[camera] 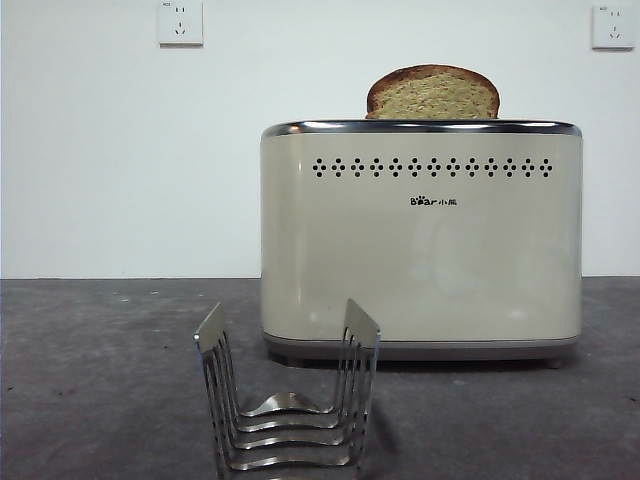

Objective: Pick up a slice of bread from the rack,put the bread on the toaster,press the button

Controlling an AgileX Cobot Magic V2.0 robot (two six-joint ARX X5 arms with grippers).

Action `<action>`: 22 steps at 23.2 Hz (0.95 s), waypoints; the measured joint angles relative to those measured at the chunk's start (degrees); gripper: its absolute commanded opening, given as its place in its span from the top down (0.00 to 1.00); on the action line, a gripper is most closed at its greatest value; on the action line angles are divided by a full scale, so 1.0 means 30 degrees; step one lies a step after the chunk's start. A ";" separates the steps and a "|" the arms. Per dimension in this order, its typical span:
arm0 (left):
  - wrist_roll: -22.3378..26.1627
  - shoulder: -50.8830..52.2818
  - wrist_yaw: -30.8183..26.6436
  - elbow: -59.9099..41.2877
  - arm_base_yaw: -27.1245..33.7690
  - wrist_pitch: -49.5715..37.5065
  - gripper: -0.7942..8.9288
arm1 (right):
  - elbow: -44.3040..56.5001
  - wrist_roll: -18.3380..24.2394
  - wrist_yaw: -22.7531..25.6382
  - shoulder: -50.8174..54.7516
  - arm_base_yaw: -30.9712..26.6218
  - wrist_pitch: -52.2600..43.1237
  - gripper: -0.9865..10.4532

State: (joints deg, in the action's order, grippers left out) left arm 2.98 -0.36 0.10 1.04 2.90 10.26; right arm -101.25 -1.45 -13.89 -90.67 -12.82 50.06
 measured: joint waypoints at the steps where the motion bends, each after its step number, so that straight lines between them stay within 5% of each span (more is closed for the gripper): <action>1: 0.0000 0.0000 0.0219 0.0000 0.0000 -0.0022 0.92 | 0.0000 0.0000 -0.0007 0.0000 0.0000 0.0000 0.91; 12: 0.0000 -0.0393 0.0335 0.0000 0.0000 -0.0036 0.92 | 0.0000 0.0000 -0.0007 0.0000 0.0000 -0.0007 0.91; 15: 0.0000 -0.0583 0.0335 0.0000 0.0000 -0.0073 0.92 | 0.0350 0.0000 0.1231 0.0291 0.0022 -0.0306 0.91; 18: 0.0000 -0.0809 0.0342 0.0000 0.0000 -0.0102 0.92 | 0.4036 0.0000 0.4452 0.3687 0.0933 -0.2812 0.91; 22: 0.0000 -0.1100 0.0372 0.0000 0.0000 -0.0117 0.92 | 1.1992 0.0219 0.5829 1.0666 0.2878 -0.9879 0.91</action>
State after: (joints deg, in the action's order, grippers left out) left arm 2.98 -3.66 1.21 1.04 2.90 9.91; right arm -65.28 -0.80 3.60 -58.67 -4.19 20.43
